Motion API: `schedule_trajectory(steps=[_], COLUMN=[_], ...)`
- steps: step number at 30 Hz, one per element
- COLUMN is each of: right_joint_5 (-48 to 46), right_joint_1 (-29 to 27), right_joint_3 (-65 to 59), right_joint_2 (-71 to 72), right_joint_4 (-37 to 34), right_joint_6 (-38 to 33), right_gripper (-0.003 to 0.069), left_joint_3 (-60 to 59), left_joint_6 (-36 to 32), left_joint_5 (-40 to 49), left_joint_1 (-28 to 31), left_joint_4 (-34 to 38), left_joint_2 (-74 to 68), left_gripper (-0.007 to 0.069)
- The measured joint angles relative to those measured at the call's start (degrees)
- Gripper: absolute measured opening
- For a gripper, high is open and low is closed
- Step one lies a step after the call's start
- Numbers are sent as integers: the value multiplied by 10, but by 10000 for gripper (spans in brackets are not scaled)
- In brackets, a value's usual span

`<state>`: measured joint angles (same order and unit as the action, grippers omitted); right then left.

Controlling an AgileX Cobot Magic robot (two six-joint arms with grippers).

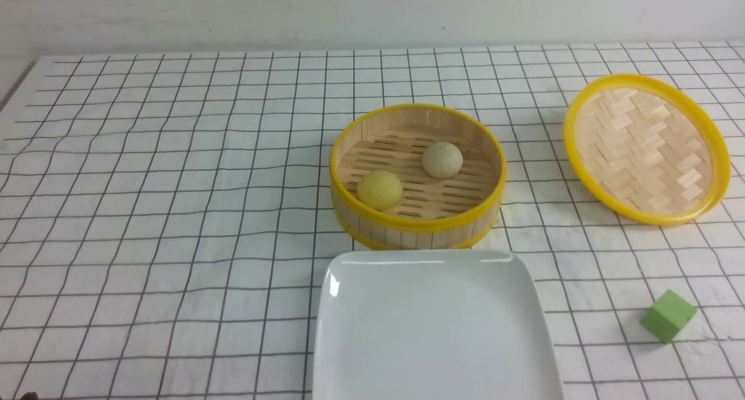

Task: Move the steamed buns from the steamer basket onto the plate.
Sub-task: Use the right arm to grab the steamed stuffed bun that is closest to it

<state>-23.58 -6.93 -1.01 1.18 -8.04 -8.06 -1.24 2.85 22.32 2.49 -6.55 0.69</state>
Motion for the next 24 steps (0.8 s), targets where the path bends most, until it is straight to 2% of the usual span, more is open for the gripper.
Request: schedule_trajectory(steps=[24], right_joint_5=[15], right_joint_1=[0], right_joint_3=[-1], right_joint_2=[0], right_joint_4=[15], right_joint_6=[0], right_gripper=[243], left_joint_3=[0], left_joint_6=[0], left_joint_5=[0], left_joint_1=[0], left_joint_4=[0], left_joint_2=[0], left_gripper=[241])
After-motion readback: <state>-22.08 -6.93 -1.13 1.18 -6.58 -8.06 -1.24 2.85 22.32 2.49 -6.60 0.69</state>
